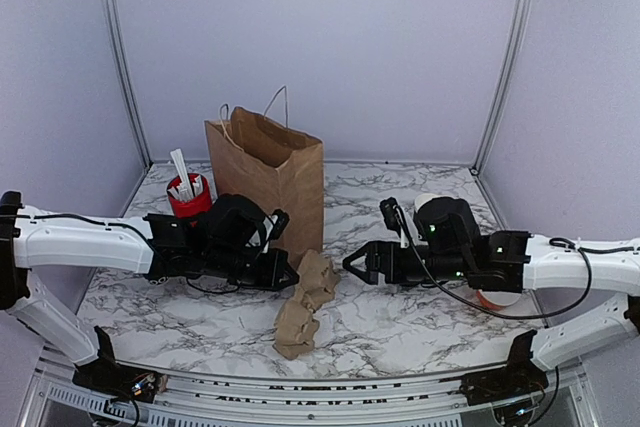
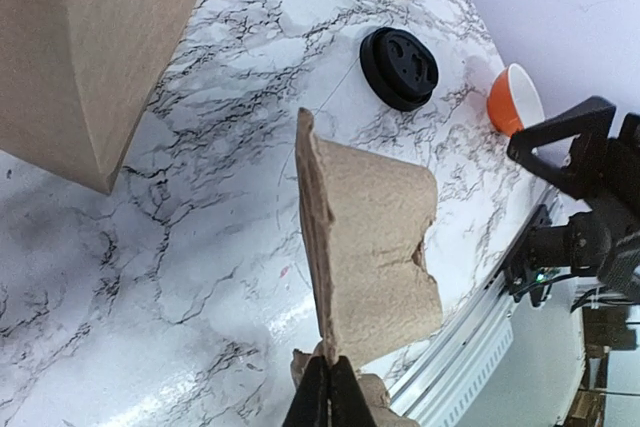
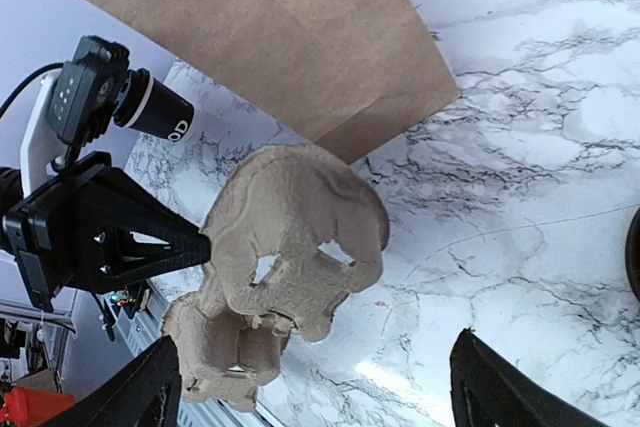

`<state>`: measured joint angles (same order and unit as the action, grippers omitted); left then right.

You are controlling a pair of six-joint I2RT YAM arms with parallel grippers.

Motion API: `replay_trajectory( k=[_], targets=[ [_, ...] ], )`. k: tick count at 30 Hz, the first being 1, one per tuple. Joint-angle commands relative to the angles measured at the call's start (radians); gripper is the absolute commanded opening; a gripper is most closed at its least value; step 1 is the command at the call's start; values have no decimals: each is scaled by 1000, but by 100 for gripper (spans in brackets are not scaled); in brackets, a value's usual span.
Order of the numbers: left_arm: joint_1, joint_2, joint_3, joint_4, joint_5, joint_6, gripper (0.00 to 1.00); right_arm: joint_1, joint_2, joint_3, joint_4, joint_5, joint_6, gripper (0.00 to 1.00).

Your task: Pack the takeout coffee

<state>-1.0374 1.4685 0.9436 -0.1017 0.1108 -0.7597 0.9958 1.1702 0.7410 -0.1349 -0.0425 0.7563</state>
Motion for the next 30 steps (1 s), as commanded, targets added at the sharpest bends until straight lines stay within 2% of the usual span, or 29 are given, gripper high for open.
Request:
replay_trajectory(
  k=[1, 7, 13, 21, 25, 27, 30],
  targets=[
    [-39, -7, 61, -175, -76, 95, 0, -36, -27, 7, -76, 9, -50, 90],
    [-89, 24, 156, -301, -190, 146, 0, -101, -72, 14, -112, 37, -63, 91],
    [-156, 113, 318, -514, -383, 232, 0, -187, -92, 56, -150, 65, -103, 91],
    [-278, 402, 667, -812, -649, 259, 0, -221, -86, 105, -176, 94, -133, 92],
    [-304, 510, 764, -850, -673, 228, 0, -224, -87, 97, -178, 81, -132, 92],
    [-313, 536, 797, -850, -659, 212, 6, -224, -93, 91, -182, 77, -130, 92],
    [-325, 565, 836, -847, -638, 200, 10, -225, -109, 82, -194, 84, -127, 92]
  ],
)
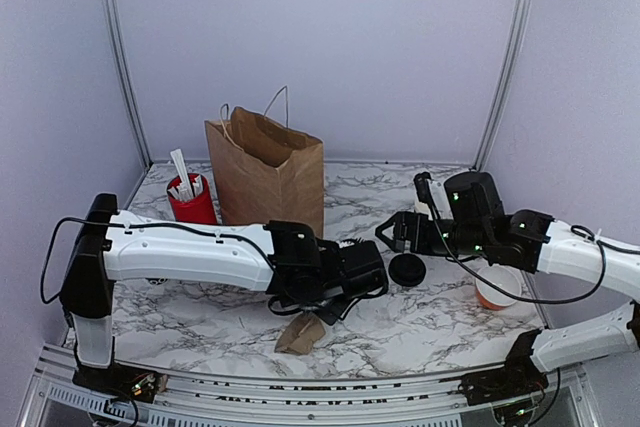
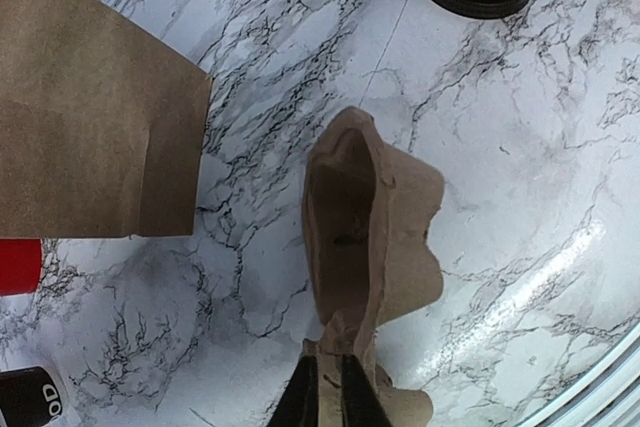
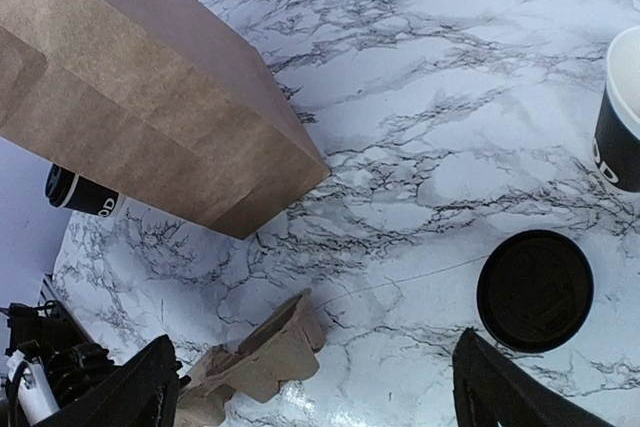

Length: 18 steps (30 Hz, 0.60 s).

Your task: Pack the takeout coffee

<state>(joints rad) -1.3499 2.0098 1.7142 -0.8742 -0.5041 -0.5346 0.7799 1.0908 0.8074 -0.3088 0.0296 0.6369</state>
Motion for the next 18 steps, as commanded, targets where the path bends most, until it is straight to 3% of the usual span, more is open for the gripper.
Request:
replay_trajectory(
  k=[1, 12, 18],
  targets=[
    [-16, 33, 76, -71, -12, -24, 10, -8, -35, 14, -24, 16, -7, 92],
    [-32, 0, 9, 65, 125, -41, 21, -8, -53, -8, -73, -1, -3, 92],
    [-18, -76, -81, 103, 96, -96, 28, -9, -49, -22, -81, -30, 2, 92]
  ],
)
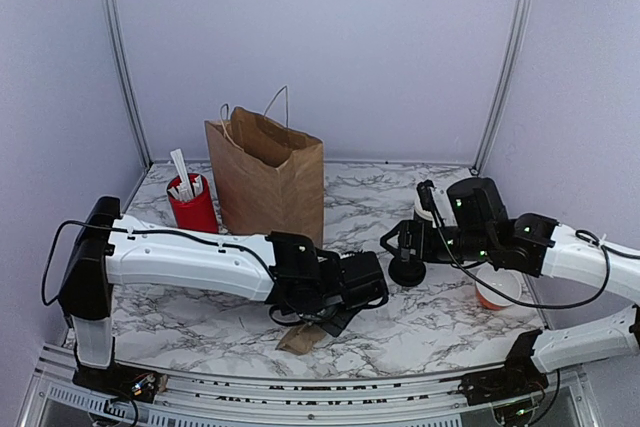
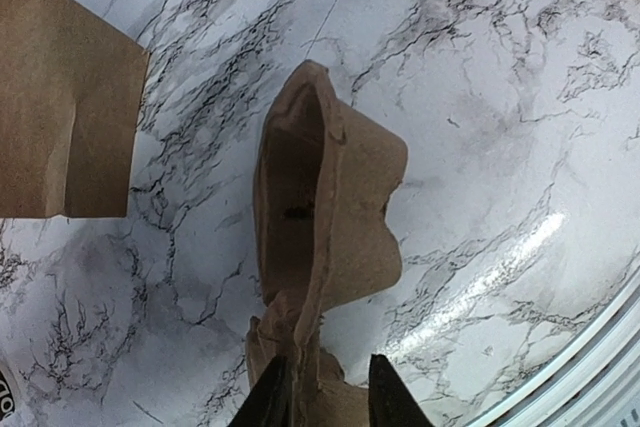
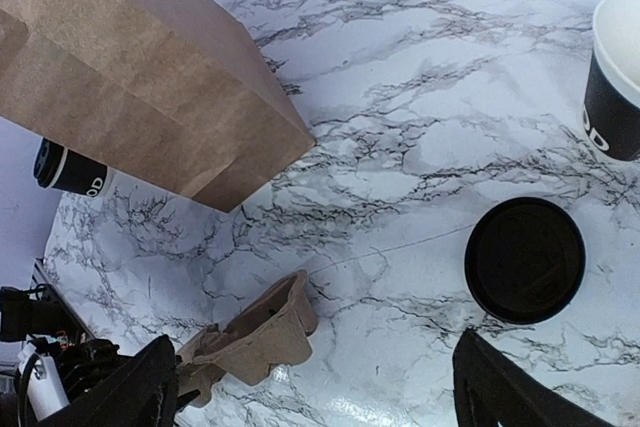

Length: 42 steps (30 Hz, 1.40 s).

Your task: Pack the takeout coffee

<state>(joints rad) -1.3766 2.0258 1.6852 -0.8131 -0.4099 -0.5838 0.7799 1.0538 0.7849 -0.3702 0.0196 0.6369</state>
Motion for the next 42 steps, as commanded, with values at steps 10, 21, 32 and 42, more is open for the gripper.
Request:
replay_trajectory(
  k=[10, 21, 32, 42],
  targets=[
    [58, -207, -269, 211, 208, -91, 36, -8, -6, -6, -27, -24, 6, 92],
    [70, -215, -313, 293, 316, -64, 34, -8, -37, -20, -48, -21, 22, 92],
    [17, -137, -243, 295, 404, 15, 32, -9, -95, -69, -73, -17, 64, 92],
    [31, -196, -235, 305, 352, 8, 33, 68, -63, -39, -120, -13, 22, 92]
  ],
)
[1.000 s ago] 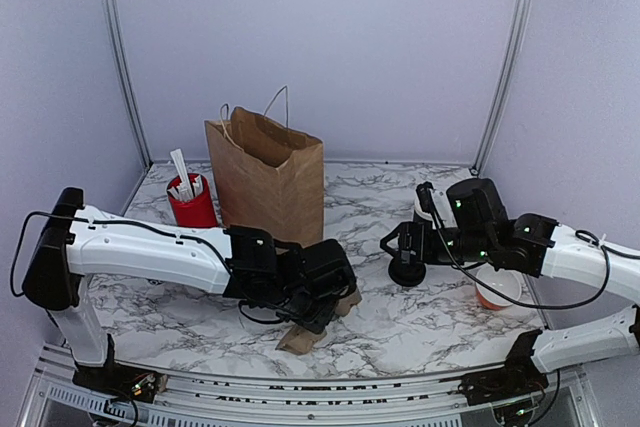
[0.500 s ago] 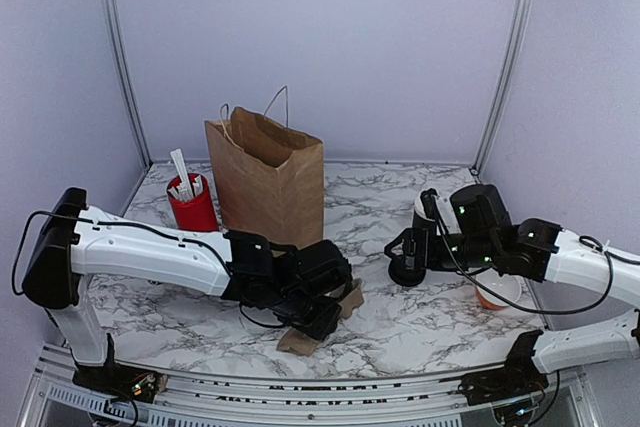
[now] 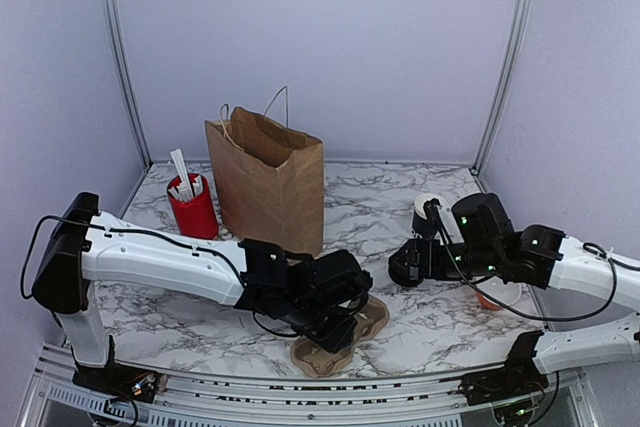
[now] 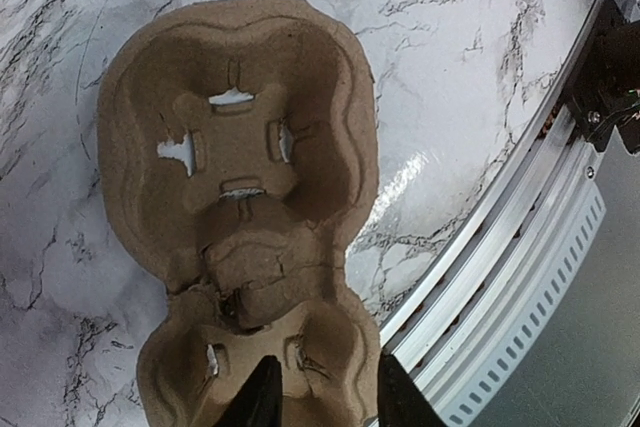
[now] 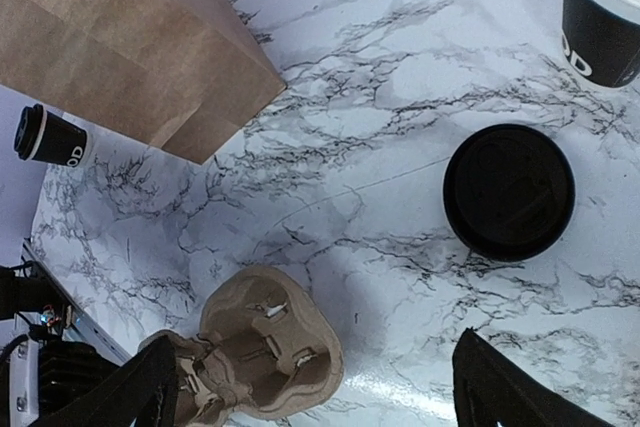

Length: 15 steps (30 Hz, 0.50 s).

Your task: Pack the takeout coffee

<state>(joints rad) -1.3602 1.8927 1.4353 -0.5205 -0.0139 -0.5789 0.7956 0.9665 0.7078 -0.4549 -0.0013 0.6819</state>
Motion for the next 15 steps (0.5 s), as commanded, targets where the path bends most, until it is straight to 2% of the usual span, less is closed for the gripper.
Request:
replay_trajectory(
  k=[1, 8, 15],
  targets=[
    [23, -93, 1, 23, -59, -6, 34, 85, 42, 47, -41, 20, -29, 92],
    [83, -335, -129, 82, -147, -54, 37, 253, 198, 117, -66, 42, -123, 91],
    [174, -577, -258, 104, -254, -135, 45, 349, 339, 198, -91, 36, -249, 90]
  ],
)
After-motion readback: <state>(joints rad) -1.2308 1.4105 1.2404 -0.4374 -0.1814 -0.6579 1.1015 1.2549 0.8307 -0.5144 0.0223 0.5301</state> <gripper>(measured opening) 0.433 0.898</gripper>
